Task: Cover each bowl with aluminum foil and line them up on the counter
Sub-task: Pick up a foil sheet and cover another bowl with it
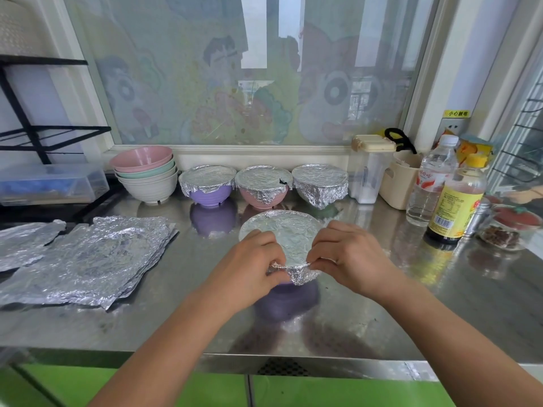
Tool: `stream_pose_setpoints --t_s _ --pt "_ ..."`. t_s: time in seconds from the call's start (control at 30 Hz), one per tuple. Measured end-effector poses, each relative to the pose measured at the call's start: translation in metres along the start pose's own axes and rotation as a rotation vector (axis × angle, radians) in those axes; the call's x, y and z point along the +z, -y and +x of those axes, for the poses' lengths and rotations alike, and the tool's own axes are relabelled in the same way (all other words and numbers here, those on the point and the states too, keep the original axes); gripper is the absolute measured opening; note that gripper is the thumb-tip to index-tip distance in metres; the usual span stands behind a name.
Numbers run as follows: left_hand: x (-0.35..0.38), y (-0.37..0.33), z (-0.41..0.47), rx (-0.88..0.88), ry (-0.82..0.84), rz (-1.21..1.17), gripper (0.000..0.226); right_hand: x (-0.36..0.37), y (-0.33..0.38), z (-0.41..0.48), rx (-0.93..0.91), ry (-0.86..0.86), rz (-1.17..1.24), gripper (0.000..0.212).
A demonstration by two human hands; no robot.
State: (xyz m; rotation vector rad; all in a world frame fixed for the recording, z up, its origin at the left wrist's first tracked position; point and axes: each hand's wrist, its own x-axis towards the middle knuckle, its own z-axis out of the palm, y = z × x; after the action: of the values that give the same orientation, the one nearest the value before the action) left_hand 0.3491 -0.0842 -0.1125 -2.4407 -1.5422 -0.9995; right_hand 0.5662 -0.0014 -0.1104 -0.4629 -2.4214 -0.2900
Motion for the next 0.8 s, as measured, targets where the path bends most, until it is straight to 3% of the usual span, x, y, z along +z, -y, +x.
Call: stream_pose_setpoints --t_s 0.43,0.8 --pt "0.0 0.0 0.003 -0.017 0.013 -0.067 0.019 -0.007 -0.01 -0.007 0.036 -0.031 0.051 0.02" --pt "-0.001 0.002 0.003 -0.042 0.02 -0.079 0.019 0.0 -0.002 0.001 -0.044 -0.009 -0.039 0.006"
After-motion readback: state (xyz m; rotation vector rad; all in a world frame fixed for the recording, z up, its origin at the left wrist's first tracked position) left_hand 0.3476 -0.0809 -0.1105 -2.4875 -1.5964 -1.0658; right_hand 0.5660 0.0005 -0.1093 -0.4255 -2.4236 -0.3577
